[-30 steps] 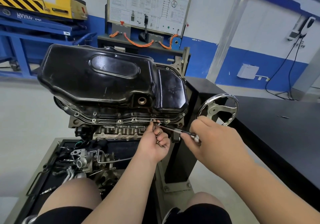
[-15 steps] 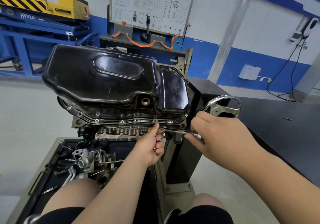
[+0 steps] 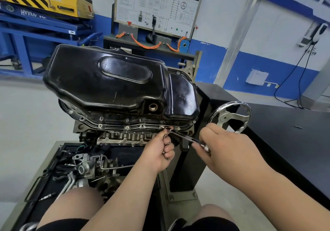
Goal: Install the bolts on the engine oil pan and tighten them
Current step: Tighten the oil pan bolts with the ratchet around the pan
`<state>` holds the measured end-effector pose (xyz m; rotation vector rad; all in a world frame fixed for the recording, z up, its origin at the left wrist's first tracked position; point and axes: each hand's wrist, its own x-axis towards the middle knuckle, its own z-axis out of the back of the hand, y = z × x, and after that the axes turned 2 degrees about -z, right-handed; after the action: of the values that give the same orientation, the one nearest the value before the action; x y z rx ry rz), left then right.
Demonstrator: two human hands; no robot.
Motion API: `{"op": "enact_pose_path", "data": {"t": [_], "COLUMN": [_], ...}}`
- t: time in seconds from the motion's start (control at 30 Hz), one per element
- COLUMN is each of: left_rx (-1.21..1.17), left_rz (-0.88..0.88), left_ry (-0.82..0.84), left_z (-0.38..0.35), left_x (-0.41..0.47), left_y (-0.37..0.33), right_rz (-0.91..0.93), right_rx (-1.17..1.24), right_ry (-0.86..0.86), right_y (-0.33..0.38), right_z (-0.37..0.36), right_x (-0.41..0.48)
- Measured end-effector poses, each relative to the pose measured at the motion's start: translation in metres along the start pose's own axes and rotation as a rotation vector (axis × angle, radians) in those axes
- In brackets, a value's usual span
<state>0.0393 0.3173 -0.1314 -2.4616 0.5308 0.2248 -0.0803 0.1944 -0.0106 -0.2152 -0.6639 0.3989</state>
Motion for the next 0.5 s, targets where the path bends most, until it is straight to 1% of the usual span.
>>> {"op": "enact_pose_path", "data": {"t": [0.13,0.23,0.3,0.37,0.5], "left_rx": [-0.014,-0.092,-0.134,-0.162,-0.223], "left_rz": [0.015,0.034,0.042,0.038,0.035], "left_ry": [-0.006,-0.022,-0.021,-0.02,-0.016], "left_z": [0.001,0.0,-0.002,-0.005,-0.01], "left_x": [0.0,0.0,0.0,0.0,0.001], "left_y": [0.001,-0.001,-0.001,0.0,-0.001], "right_rz": [-0.026,-0.036,-0.038,-0.059,-0.095], "right_rx": [0.023,-0.006,0.022,0.076,0.284], "right_ry": [0.079,0.216,0.245,0.251,0.282], "right_y": [-0.001,-0.003,-0.004,-0.004,0.0], "right_z": [0.007,0.011,0.014,0.017,0.02], "right_x": [0.005,0.014,0.021,0.027,0.029]}}
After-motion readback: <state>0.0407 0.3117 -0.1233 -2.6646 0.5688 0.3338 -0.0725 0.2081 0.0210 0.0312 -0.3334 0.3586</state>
